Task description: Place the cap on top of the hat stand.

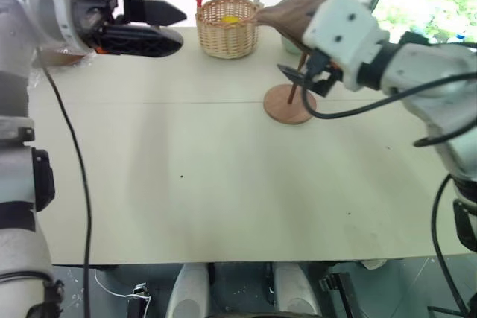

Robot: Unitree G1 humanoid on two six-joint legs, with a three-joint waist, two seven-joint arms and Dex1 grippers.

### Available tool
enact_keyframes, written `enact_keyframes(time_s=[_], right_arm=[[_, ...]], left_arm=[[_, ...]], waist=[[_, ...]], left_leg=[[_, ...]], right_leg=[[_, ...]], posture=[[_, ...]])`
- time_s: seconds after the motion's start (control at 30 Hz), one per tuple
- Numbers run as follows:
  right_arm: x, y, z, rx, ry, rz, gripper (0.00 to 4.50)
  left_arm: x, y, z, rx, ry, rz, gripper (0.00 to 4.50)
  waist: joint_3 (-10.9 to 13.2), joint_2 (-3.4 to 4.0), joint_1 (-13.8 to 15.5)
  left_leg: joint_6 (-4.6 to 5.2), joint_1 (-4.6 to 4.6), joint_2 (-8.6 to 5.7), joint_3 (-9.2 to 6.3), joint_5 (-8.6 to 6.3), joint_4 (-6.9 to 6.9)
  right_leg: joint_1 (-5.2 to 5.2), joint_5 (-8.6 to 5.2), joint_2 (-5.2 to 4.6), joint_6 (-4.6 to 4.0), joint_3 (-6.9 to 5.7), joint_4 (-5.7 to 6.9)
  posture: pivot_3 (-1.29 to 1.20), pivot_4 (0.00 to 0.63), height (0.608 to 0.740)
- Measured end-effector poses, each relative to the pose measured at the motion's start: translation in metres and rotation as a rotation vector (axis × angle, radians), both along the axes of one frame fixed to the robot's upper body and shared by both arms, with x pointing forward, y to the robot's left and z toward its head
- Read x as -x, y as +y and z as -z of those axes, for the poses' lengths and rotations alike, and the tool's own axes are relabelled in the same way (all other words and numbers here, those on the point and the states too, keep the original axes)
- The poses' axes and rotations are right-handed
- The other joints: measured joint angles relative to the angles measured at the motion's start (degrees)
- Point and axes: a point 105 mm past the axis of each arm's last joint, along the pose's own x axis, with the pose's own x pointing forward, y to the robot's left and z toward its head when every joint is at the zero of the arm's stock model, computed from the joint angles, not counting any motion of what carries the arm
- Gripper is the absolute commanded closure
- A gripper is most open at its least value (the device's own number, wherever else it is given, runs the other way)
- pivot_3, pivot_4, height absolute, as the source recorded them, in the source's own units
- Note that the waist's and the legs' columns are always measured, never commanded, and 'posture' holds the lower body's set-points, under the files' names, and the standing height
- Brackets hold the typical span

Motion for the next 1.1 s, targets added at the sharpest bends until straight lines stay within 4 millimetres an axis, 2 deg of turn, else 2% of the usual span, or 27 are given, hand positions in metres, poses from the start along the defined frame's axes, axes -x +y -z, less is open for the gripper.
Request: enact_keyframes(time_s=[0.13,0.27,0.43,0.53,0.57,0.6,0.67,0.73,0.77,1.1], right_arm=[[-0.014,0.014,0.001,0.079,-0.065,0.021,0.0],[-0.033,0.002,0.006,0.187,-0.123,0.127,0.0],[-0.04,-0.004,0.005,0.259,-0.168,0.177,0.0],[-0.042,-0.005,0.005,0.284,-0.183,0.193,0.84],[-0.042,-0.005,0.005,0.293,-0.189,0.193,1.45],[-0.042,-0.004,0.004,0.297,-0.194,0.191,1.82],[-0.042,-0.002,0.003,0.305,-0.206,0.191,2.93],[-0.042,-0.002,0.001,0.306,-0.218,0.194,3.82],[-0.041,-0.002,-0.001,0.304,-0.223,0.196,4.45],[-0.04,0.0,-0.004,0.325,-0.257,0.197,4.48]], left_arm=[[-0.007,-0.002,0.0,-0.007,0.001,-0.014,0.03],[-0.008,-0.004,-0.007,-0.003,-0.024,-0.017,0.03],[-0.01,-0.003,-0.008,0.002,-0.021,-0.027,0.03],[-0.011,-0.004,-0.006,-0.003,-0.018,-0.029,0.0],[-0.012,-0.004,-0.006,-0.006,-0.022,-0.032,0.0],[-0.012,-0.004,-0.006,-0.008,-0.026,-0.033,0.0],[-0.012,-0.004,-0.006,-0.008,-0.029,-0.033,0.0],[-0.012,-0.003,-0.006,-0.004,-0.028,-0.035,0.0],[-0.013,-0.003,-0.006,-0.002,-0.025,-0.034,0.0],[-0.015,-0.004,-0.004,-0.004,-0.024,-0.038,0.0]], waist=[[0.01,-0.01,-0.11],[0.01,-0.01,-0.07],[0.02,-0.01,-0.21],[0.02,-0.01,-0.22],[0.02,-0.01,-0.21],[0.02,-0.01,-0.21],[0.02,-0.01,-0.21],[0.02,-0.01,-0.2],[0.02,-0.01,-0.2],[0.02,-0.01,-0.19]], left_leg=[[0.0,-0.06,0.04,-0.01,0.0,-0.07],[0.02,-0.1,0.02,0.0,0.0,-0.07],[0.02,-0.08,0.04,0.0,0.0,-0.09],[0.02,-0.09,0.04,0.0,0.0,-0.09],[0.02,-0.09,0.03,0.0,0.0,-0.1],[0.02,-0.09,0.03,0.0,0.0,-0.1],[0.02,-0.09,0.03,0.0,0.0,-0.1],[0.02,-0.08,0.03,0.0,0.0,-0.09],[0.02,-0.08,0.03,0.0,0.0,-0.09],[0.02,-0.09,0.03,0.0,0.0,-0.09]], right_leg=[[-0.13,0.0,0.08,0.02,0.0,0.06],[-0.15,-0.02,0.07,0.06,0.03,0.05],[-0.18,-0.02,0.08,0.07,0.03,0.09],[-0.19,-0.02,0.08,0.08,0.03,0.1],[-0.19,-0.01,0.09,0.09,0.03,0.1],[-0.19,-0.01,0.08,0.1,0.03,0.1],[-0.19,0.08,0.08,0.27,0.03,0.1],[-0.19,0.09,0.08,0.28,0.03,0.11],[-0.19,0.09,0.09,0.28,0.03,0.1],[-0.19,0.1,0.08,0.29,0.03,0.11]], posture=[[0.0,0.15,0.728],[0.0,0.15,0.728],[0.0,0.15,0.728],[0.0,0.15,0.728],[0.0,0.15,0.728],[0.0,0.15,0.728],[0.0,0.15,0.728],[0.0,0.15,0.728],[0.0,0.15,0.728],[0.0,0.15,0.728]])
